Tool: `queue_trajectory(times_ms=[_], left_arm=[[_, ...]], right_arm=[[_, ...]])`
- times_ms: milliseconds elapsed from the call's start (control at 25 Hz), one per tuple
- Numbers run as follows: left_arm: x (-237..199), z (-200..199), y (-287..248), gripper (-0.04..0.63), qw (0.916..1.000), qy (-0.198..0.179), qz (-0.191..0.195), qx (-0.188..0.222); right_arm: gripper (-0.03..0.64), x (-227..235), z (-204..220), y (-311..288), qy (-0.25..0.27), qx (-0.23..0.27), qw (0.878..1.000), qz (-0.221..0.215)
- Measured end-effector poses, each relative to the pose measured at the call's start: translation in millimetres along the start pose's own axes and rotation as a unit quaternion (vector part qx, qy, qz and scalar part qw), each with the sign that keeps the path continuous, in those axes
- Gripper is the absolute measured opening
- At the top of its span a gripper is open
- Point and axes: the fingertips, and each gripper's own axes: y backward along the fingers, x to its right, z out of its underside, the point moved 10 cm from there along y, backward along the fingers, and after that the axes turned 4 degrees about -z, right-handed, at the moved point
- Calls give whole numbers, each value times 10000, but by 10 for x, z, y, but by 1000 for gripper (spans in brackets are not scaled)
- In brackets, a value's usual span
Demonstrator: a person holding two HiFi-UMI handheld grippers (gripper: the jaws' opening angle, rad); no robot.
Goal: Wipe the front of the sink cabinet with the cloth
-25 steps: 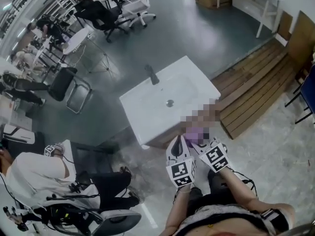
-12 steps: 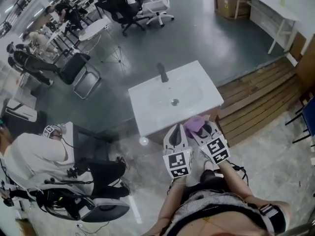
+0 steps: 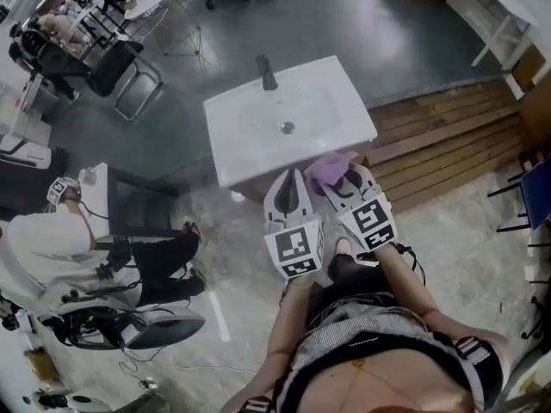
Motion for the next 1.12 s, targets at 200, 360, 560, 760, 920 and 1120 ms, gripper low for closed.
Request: queue_trajectory(times_ms=[200, 360, 560, 760, 920, 1120], left_arm=[[208, 62, 250, 6, 9997, -74, -211, 89], [168, 12, 403, 6, 9993, -156, -313, 142], [-5, -41, 566, 6, 9986, -149, -438, 261], [-288, -86, 664, 6, 9986, -186, -388, 318], [-536, -110, 647, 6, 9985, -199, -303, 416], [-774, -126, 795, 6, 9981, -270, -21, 545]], right_arm=[[184, -71, 36, 156, 146, 72, 9996, -228], [184, -202, -69, 153, 204, 177, 9992, -303], [184, -418, -188, 112, 314, 289, 9986, -326], [184, -664, -309, 7, 361, 430, 9982, -217], [184, -782, -401, -108, 344, 553, 9979, 68], [184, -1080, -498, -154, 202, 677, 9967, 407]])
